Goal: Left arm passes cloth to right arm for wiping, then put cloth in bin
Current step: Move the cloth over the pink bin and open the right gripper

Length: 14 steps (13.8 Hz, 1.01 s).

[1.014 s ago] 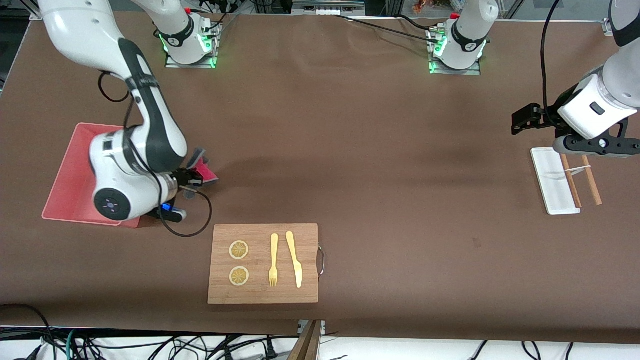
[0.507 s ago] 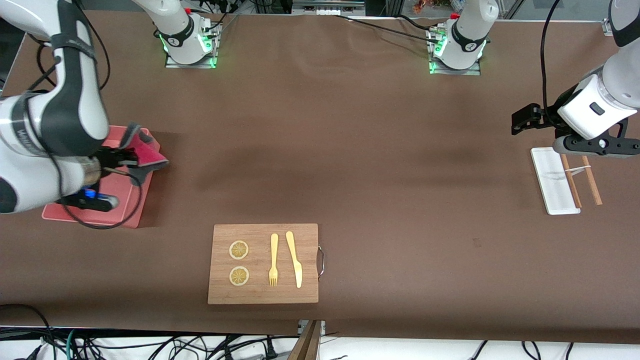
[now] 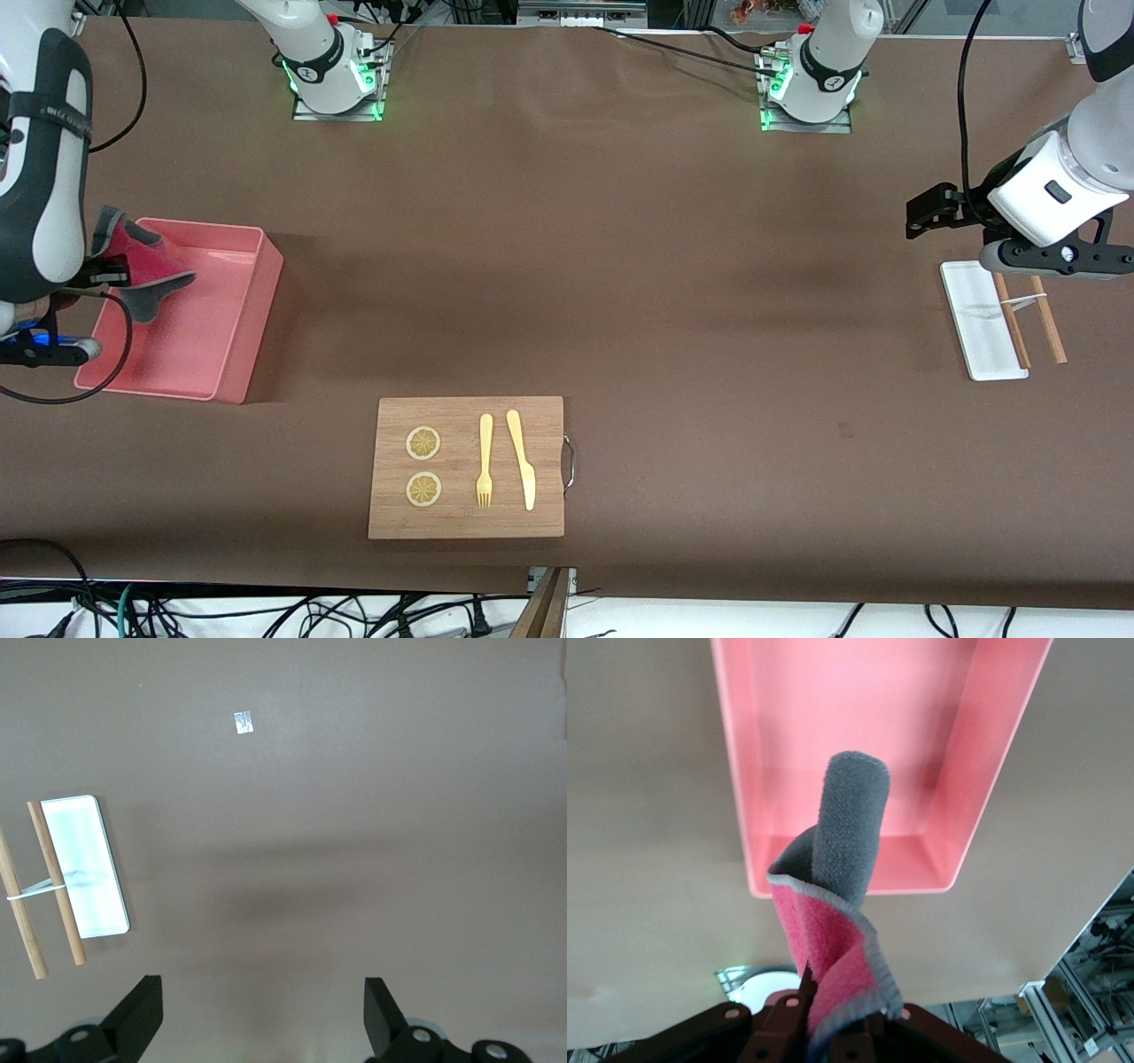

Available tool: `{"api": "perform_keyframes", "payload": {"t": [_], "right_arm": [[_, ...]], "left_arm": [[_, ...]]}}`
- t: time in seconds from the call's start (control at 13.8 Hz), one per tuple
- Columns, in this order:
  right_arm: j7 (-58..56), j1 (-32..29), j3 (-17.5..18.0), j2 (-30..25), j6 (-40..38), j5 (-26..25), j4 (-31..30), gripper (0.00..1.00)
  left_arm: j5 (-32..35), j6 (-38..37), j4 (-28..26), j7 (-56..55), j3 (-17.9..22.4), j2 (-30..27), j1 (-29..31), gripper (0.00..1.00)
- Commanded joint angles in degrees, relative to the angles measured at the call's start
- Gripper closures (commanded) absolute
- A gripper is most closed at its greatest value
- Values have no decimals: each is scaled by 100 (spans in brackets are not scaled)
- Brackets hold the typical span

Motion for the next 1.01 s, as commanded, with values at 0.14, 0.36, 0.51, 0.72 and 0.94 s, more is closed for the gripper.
{"api": "perform_keyframes", "payload": {"t": [0.14,0.36,0.51,0.72,0.94], "right_arm": [[-275,-128,23,244,1416,-104,-969,100],[-266,-120,32,411,1849,-43,-1182,100],[-266,-111,59,507,2103,-7,-1313,100],[-257,-111,59,534,2832,72,-1700,100],[-222,-102,67,640,3071,177,-1745,83]], "left_arm": [[58,-97,243,38,2,97,-27,0],[58,-97,252,38,2,97,-27,0],[58,-97,260,38,2,97,-27,0],[58,-97,261,38,2,97,-27,0],[58,-97,261,38,2,97,-27,0]]}}
